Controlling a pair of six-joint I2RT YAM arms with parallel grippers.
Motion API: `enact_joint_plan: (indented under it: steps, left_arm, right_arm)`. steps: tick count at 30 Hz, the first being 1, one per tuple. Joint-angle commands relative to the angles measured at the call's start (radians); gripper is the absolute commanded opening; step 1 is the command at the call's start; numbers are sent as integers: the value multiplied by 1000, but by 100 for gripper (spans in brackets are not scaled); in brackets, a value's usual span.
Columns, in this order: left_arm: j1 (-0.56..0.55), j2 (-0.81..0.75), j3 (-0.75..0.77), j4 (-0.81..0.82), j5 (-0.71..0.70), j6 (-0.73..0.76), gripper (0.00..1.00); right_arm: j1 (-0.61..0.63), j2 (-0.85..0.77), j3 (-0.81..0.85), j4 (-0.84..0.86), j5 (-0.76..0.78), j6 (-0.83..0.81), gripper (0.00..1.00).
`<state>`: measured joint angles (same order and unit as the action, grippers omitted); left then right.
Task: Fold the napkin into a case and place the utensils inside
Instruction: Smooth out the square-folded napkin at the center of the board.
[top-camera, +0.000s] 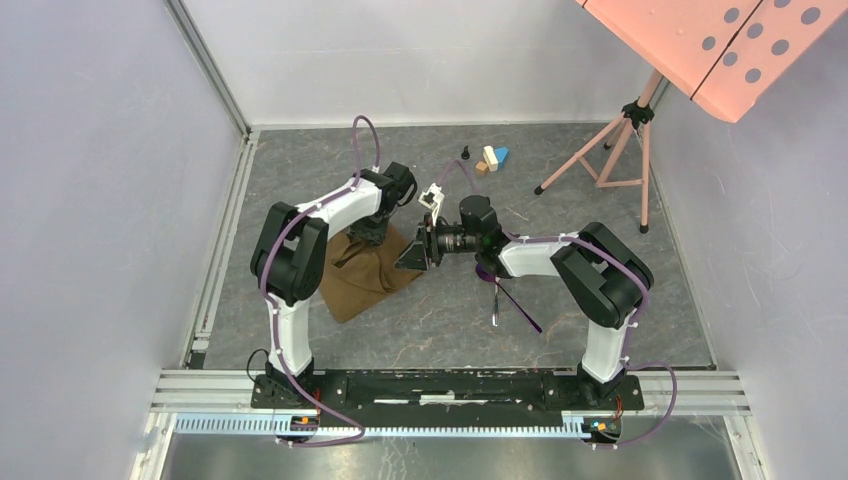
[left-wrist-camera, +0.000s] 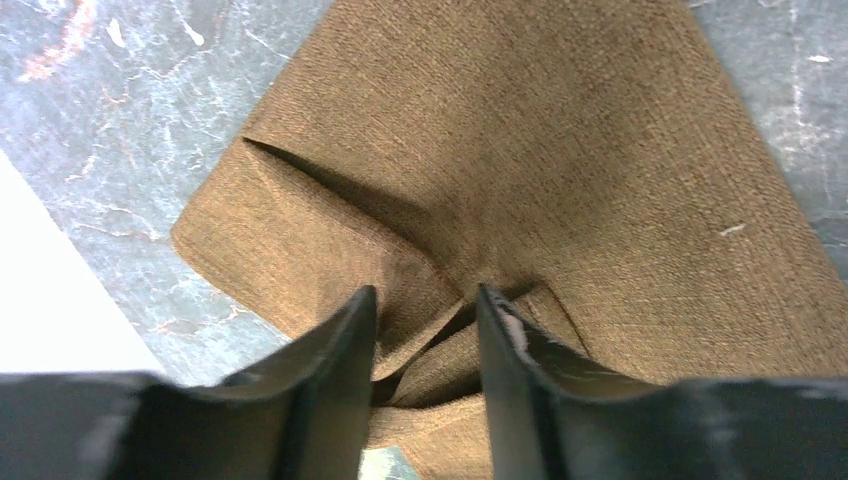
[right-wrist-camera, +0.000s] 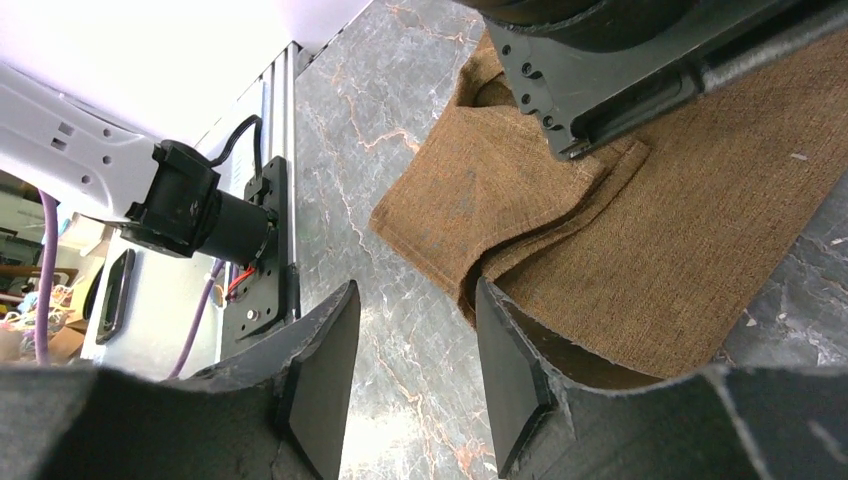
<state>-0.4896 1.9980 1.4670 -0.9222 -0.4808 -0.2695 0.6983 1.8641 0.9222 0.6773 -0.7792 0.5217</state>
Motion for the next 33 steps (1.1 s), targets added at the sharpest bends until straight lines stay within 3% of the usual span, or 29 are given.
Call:
enact_joint_plan:
  steps: [1,5,11,16,21,25,29,33]
  left_arm:
    - [6,5,51,11,-77,-6,44]
    - [25,-21,41,10,-98,-21,28]
    - [100,-188,-74,52,-87,-55,21]
    - [234,-299,-172,114,97,-73,22]
    - [374,-335,-236,113,228,-97,32]
    - [442,-444,-303,119,228,-117,51]
    - [458,-593,-343,132,223,-134,82]
    - [457,-645,-351,147,339,-126,87]
  right_arm:
    - [1,-2,-17,63,-17,7,52]
    - [2,-4,-17,64,-14,11,51]
    - [11,20,5,35,27,16,48]
    - [62,42,43,4,125,45,49]
    - [93,121,125,-18,151,74,55]
    - [93,171,214,-135,166,-2,62]
    - [94,212,272,-192,175,-54,74]
    - [96,258,353,-256,196,-118,76]
